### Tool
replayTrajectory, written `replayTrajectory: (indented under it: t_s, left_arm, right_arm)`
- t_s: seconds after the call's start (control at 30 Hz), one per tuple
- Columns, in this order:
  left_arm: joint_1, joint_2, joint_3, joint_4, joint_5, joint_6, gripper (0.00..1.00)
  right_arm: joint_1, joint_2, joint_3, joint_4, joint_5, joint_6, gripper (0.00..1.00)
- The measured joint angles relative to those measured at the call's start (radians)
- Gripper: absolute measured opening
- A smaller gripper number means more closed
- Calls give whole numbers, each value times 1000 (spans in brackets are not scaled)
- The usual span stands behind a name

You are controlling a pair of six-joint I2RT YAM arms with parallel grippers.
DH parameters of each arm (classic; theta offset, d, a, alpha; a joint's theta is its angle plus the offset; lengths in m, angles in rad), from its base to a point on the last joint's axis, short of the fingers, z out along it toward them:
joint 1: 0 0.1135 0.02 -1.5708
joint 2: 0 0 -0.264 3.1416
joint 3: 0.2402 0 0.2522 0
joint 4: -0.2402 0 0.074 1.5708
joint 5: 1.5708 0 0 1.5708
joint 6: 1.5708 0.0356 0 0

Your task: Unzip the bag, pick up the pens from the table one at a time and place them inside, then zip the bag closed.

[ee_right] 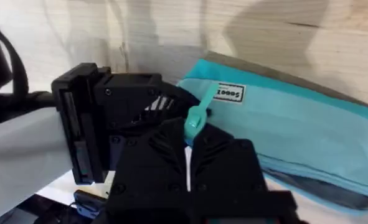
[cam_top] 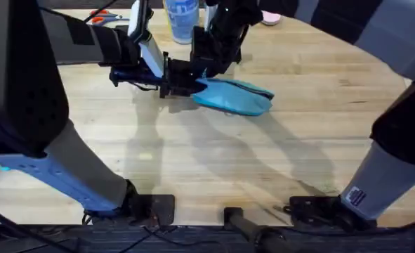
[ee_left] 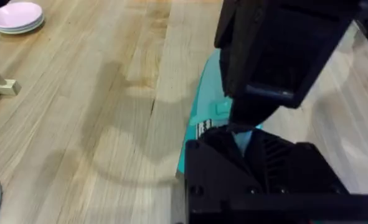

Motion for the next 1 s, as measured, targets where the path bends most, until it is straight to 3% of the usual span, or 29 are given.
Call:
replayTrajectory:
  t_s: [1.0]
  left_arm:
    - [-15,0,0,-1,6,0,46]
  right_arm:
    - [-42,0,0,-68,-44,-66,31]
